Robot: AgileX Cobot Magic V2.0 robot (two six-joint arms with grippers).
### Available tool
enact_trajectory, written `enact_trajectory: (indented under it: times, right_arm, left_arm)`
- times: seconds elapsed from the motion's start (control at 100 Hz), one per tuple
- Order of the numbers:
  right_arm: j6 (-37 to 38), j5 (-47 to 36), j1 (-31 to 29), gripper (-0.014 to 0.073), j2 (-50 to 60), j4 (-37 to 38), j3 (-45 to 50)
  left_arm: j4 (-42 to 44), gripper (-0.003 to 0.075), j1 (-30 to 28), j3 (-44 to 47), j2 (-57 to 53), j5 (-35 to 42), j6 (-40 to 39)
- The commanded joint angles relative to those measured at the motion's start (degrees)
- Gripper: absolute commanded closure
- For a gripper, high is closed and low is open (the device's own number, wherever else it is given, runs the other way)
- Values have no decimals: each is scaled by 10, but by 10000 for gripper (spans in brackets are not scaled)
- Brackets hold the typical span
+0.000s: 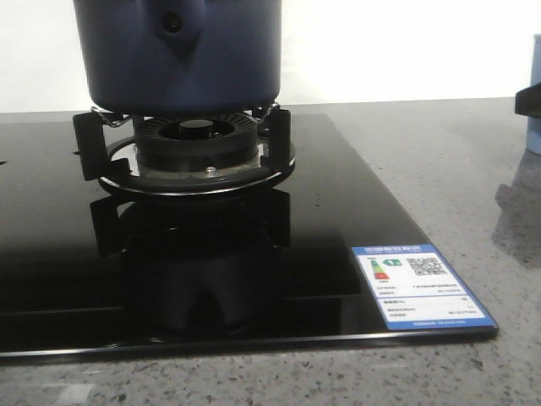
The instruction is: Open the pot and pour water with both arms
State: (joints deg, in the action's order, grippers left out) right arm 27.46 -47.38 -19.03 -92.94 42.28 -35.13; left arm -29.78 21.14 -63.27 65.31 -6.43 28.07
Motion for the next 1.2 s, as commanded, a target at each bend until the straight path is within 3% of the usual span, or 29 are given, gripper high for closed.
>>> enact_trajectory:
  times: [0.0, 0.33, 0.86, 1.19]
  right_arm:
    - [-5, -36, -4, -62, 23, -6, -7]
    - [-5, -25, -4, -57, 108, -6, 47]
    - [8, 88, -4, -57, 316, -5, 164]
    - [22, 90, 11, -57, 448, -5, 221]
  left_arm:
    - [-3, 373, -2, -21, -18, 61, 1]
    - [-3, 373, -2, -21, -18, 60, 1]
    - [-8, 373, 2, -21, -18, 58, 1]
    - [-9, 373, 75, -21, 23, 73, 1]
